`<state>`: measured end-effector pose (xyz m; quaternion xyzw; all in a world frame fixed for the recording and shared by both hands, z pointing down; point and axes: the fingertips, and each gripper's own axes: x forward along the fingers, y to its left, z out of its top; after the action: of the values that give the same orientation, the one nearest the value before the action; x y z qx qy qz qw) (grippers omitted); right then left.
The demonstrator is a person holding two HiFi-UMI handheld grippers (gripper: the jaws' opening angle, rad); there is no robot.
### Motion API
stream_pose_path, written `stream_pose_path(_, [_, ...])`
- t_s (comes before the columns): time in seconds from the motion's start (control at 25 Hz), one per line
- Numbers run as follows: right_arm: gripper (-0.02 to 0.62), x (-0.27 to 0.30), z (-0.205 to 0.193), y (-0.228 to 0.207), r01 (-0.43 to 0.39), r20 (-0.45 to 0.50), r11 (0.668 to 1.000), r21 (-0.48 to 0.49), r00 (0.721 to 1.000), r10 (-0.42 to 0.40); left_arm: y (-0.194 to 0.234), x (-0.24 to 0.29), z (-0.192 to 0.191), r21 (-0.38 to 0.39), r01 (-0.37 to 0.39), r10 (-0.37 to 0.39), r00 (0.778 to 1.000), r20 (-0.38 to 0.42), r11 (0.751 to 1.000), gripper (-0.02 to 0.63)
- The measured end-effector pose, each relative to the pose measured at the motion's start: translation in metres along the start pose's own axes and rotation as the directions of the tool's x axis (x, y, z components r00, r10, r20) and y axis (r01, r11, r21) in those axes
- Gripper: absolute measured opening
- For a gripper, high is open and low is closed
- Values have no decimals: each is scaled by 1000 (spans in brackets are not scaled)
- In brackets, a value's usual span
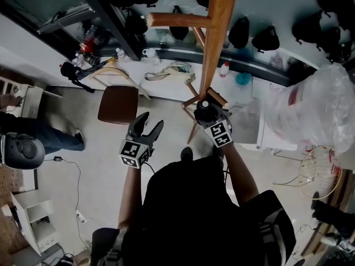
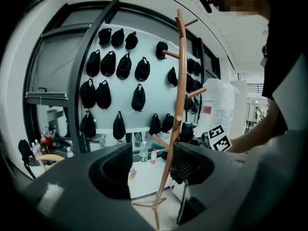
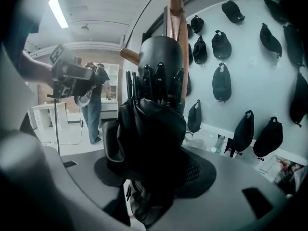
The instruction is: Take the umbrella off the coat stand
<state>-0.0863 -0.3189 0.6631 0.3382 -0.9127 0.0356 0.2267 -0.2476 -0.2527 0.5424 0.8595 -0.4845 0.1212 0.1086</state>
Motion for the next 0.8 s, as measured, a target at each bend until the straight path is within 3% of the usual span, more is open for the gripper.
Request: stream_pose_path(0.8, [244, -16, 28, 0, 56, 5, 998, -9, 998, -56, 3, -1, -8, 14, 94, -94, 996, 5, 996, 262])
